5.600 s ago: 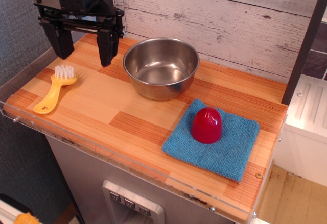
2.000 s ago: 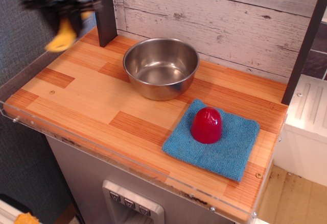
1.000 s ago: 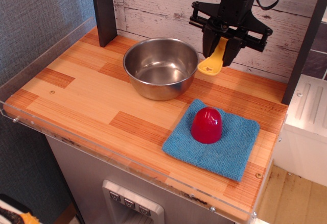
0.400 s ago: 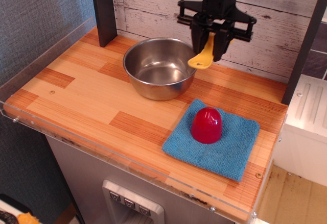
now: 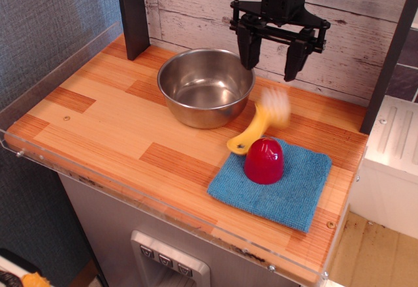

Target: PICK UP THE BRUSH AND PUT ON THE TOWEL

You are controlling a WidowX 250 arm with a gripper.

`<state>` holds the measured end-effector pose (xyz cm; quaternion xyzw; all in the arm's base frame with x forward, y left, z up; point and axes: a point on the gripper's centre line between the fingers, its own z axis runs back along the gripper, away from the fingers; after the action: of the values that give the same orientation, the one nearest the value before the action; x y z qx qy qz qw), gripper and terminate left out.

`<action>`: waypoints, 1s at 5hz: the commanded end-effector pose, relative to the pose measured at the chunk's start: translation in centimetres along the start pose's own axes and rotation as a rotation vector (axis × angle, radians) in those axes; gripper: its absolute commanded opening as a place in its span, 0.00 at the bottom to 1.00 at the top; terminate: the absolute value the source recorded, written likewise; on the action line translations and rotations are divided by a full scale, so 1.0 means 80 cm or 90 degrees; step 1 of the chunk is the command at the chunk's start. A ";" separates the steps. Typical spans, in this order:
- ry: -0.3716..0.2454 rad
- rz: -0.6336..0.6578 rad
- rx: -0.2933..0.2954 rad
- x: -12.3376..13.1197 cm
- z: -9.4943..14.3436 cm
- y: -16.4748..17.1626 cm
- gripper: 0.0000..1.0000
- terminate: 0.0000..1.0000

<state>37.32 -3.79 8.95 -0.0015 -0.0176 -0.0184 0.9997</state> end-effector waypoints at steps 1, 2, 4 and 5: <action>-0.055 0.029 0.009 -0.008 0.018 0.004 1.00 0.00; -0.038 0.057 -0.038 -0.017 0.016 0.068 1.00 0.00; -0.034 0.043 -0.011 -0.056 0.019 0.130 1.00 0.00; -0.038 0.022 0.003 -0.068 0.018 0.135 1.00 0.00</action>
<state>32.87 6.53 8.44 -0.0095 -0.0186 -0.0015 0.9998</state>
